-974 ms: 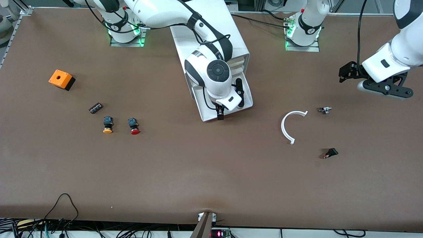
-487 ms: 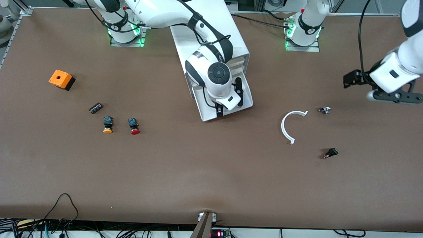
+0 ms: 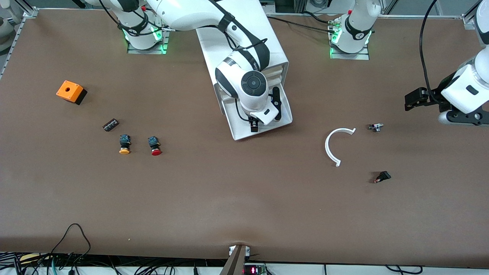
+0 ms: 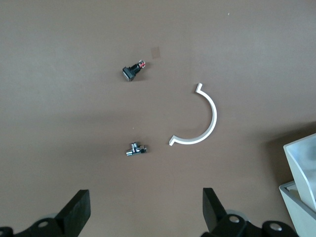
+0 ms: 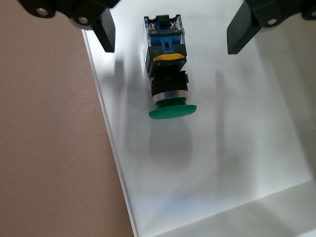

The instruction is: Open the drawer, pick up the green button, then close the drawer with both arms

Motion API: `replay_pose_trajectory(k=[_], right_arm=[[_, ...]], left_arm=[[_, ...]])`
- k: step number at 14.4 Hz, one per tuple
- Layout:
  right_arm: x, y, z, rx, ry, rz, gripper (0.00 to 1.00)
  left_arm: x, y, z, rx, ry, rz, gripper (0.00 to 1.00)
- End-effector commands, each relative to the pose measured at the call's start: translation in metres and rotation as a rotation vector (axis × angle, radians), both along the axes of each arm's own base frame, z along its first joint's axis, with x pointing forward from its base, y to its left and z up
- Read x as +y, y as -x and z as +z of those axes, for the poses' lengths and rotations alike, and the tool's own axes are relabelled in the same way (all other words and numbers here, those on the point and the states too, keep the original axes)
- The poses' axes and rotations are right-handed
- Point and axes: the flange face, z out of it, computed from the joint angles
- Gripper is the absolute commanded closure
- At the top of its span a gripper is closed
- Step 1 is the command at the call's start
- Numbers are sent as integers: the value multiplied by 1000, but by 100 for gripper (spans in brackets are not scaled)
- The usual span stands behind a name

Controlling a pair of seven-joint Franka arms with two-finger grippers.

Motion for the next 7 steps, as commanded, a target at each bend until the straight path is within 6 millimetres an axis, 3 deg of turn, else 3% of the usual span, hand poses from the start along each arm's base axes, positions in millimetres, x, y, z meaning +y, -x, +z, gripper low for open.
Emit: replay_pose_trajectory(k=[1,5,7], right_arm=[[-8,11,4,-2,-12,-19,0],[-8,10,-1,-3,-13,-23,1],[-7,8,-3,-14,-24,-19,11]], left_arm=[[-3,5,8,-40,5,-6,0],[3,28,-1,-99,6,1,0],[9,28,-1,-89,5,13,0]])
